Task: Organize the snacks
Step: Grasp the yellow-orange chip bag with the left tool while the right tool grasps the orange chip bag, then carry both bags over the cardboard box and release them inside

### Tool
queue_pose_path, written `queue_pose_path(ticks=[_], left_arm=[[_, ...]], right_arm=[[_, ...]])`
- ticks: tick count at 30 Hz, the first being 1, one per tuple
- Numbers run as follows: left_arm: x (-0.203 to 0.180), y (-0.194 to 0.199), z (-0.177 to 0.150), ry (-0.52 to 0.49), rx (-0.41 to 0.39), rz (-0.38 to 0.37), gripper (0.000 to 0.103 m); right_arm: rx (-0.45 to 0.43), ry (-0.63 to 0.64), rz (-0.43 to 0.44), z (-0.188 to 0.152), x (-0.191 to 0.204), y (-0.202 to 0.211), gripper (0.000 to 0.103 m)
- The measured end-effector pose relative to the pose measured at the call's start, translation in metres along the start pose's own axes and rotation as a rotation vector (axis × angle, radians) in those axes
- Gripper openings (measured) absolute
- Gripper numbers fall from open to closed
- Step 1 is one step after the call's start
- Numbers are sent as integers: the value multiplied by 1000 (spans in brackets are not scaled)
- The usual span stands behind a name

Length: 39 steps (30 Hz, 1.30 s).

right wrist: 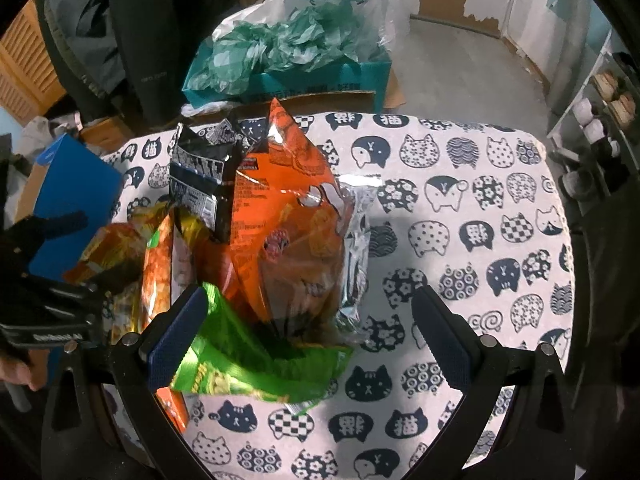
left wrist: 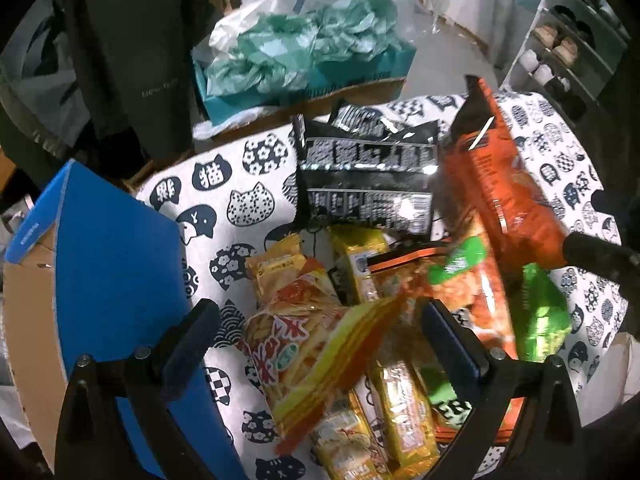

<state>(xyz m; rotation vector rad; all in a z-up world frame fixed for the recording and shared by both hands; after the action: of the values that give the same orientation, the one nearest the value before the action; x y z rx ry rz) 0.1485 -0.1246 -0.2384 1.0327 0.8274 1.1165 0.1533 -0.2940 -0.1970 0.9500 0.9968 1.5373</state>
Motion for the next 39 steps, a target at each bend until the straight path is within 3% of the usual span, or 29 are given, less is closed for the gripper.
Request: queue_pose_path(ticks=[3,6,11,21,24,32,39], left_arm=[[6,-10,-3,29,22,-17,100],[8,-18,-5,40,40,-38,91],[10,-30,-12,46,77,-66,65],[19,-20,-12,41,37,-66,56],[23,-12,-11,44,13,-68,54],[26,17,-7,48,-52,-96,52],[25,49,-3,45,-117,-113,52]], right_arm=[[17,-3,6,7,2,-11,101],[35,2,-4,11,2,-26,101],[66,10,6,12,5,-48,101],[92,71,5,16,25,-58,95],[127,95,-12,10,28,-68,84],[88,95,-75,13,16,-58,48],[17,75,-106,21,7,-27,46]])
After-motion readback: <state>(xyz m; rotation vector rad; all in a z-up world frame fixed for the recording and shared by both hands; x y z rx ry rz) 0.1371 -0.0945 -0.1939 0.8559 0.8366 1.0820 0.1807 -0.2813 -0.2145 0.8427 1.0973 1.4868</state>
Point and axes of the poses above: each gripper's, at about its wrist camera, not at the fingertips, and y roughly against the way its jaws point, x to its left, z to its top, the point moved 8 cm from there along -y, roughly the way its jaws point, and after that the axes turned 4 degrees about -z, right-handed, at the moved point
